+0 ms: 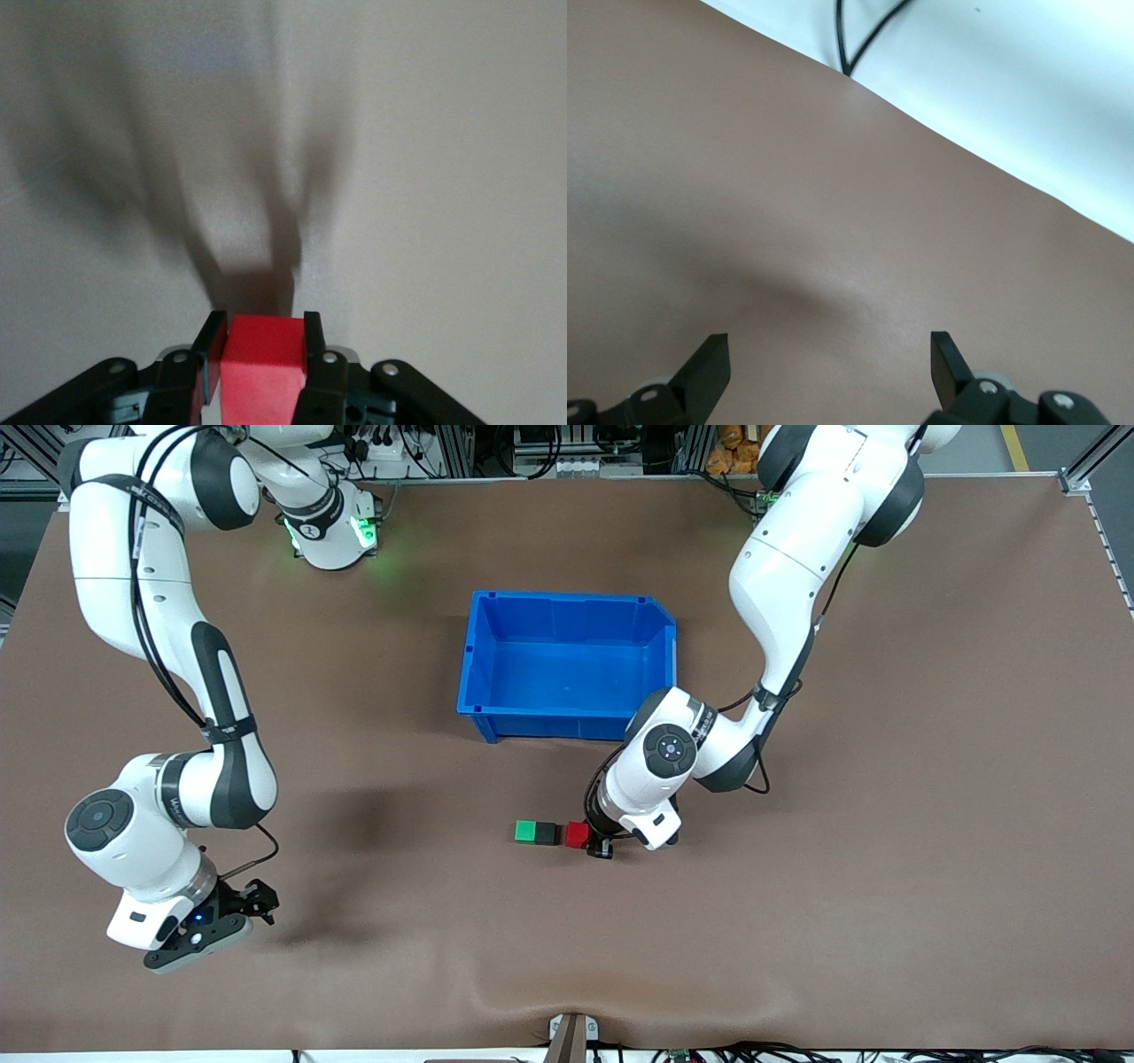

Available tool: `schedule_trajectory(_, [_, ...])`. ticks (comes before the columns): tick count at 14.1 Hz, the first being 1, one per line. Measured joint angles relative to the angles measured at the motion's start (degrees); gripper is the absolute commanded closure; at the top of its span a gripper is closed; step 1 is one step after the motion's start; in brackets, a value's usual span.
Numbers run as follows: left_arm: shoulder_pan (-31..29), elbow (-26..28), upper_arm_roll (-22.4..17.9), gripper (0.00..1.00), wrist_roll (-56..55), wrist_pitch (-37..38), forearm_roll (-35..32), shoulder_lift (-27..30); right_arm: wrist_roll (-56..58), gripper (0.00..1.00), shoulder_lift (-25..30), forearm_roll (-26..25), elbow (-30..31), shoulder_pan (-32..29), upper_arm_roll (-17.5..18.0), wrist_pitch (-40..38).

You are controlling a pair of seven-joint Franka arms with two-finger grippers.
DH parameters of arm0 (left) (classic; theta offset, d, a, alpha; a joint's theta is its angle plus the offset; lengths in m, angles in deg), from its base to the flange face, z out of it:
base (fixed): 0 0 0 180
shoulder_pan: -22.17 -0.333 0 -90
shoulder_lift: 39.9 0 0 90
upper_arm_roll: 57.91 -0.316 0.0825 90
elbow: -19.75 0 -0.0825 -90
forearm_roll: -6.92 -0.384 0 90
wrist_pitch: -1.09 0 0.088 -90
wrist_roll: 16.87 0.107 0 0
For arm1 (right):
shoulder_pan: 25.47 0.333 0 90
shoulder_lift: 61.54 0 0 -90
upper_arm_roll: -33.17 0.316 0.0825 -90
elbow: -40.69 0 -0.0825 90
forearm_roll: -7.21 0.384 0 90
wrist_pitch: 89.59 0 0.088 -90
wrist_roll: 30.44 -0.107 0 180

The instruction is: Attach green and red cubes to black cube

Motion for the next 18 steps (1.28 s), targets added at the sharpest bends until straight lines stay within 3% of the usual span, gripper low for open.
schedule_trajectory(3, [0.84,-0.91,-0.01,0.94,-1.99,-1.47,0.02,-1.28,-0.37,0.0,1.21,0.38,1.74,-2.95,0.02,0.57])
schedule_trajectory(5, [1.21,-1.26,-0.05,0.94,-2.96,-1.6,0.02,-1.46,-0.37,0.0,3.64,0.44,6.1,-4.02,0.07,3.97])
schedule_trajectory(9, [2.16,-1.3,-0.79,0.88,-4.95,-1.59,0.03,-1.48,-0.37,0.0,10.66,0.51,25.29,-4.0,0.6,21.92])
schedule_trajectory(10, [2.22,-1.31,-0.87,0.78,-5.01,-1.57,0.03,-1.47,-0.37,0.0,11.92,0.51,29.78,-3.98,0.67,25.41])
schedule_trajectory(11, [2.22,-1.31,-0.91,0.63,-5.02,-1.53,0.03,-1.47,-0.37,0.0,13.16,0.51,33.38,-3.95,0.69,27.42])
schedule_trajectory(14, [2.23,-1.34,-1.15,0.0,-5.02,-1.33,0.03,-1.48,-0.37,0.0,18.42,0.52,41.06,-3.87,0.76,28.46])
schedule_trajectory(18, [2.22,-1.97,-1.49,0.0,-4.95,0.03,0.02,-1.21,-0.36,0.0,28.59,0.51,51.82,-3.59,1.18,27.98])
